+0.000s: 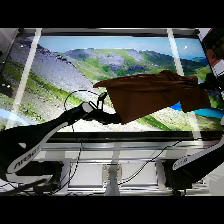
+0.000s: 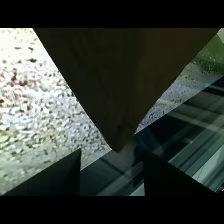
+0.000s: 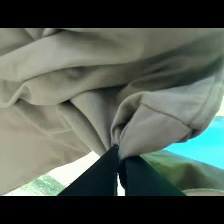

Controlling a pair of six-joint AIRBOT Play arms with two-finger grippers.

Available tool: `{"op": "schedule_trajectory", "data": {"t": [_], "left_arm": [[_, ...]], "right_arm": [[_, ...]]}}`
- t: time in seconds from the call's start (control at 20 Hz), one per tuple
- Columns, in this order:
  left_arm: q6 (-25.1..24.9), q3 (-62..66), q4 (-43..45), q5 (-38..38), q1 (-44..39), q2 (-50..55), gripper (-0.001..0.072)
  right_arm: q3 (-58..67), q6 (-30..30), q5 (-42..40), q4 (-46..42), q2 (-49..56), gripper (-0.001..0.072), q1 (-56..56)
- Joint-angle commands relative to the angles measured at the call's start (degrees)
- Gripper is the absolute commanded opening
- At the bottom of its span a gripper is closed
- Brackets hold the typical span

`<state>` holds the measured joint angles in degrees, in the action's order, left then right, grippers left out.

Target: Fold the clothes and pants, and hang the long-sleeved shirts on hangers.

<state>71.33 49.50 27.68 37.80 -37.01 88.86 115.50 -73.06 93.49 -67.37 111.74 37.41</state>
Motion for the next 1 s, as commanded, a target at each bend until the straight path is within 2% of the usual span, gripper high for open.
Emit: {"op": "schedule_trajectory", "data": {"t": [0.0,0.05,0.5,0.55,0.6,0.7,0.8,0.95], "left_arm": [[-0.24,-0.26,-7.28,-3.45,-2.25,2.99,0.0375],[-0.24,-0.2,-7.48,-3.93,-2.23,3.02,0.0354],[-1.31,4.98,-8.24,-8.26,-2.62,4.04,0.0341],[-1.31,5.2,-8.26,-8.31,-2.62,4.09,0.0298],[-1.33,5.42,-8.24,-8.24,-2.64,4.09,0.0176],[-1.77,5.92,-8.26,-8.2,-3.1,4.09,0.0107],[-4.55,7.08,-8.24,-7.21,-3.65,4.07,0.0015],[-11.37,11.52,-8.22,-3.98,-2.82,3.69,0.0014]], "right_arm": [[0.02,-0.02,0.11,0.33,-1.05,0.0016,0.04],[0.02,-0.02,0.13,0.57,-1.27,0.0016,0.04],[0.07,-0.04,0.66,2.71,-4.04,0.0016,0.04],[0.09,-0.04,0.63,2.71,-4.46,0.0016,0.04],[0.07,-0.02,0.61,2.67,-4.9,0.0016,0.04],[0.07,-0.04,0.66,2.73,-5.77,0.0016,0.04],[0.11,0.0,0.61,2.89,-7.13,0.0015,0.04],[0.2,-0.02,-0.46,3.87,-10.51,0.0015,0.04]]}}
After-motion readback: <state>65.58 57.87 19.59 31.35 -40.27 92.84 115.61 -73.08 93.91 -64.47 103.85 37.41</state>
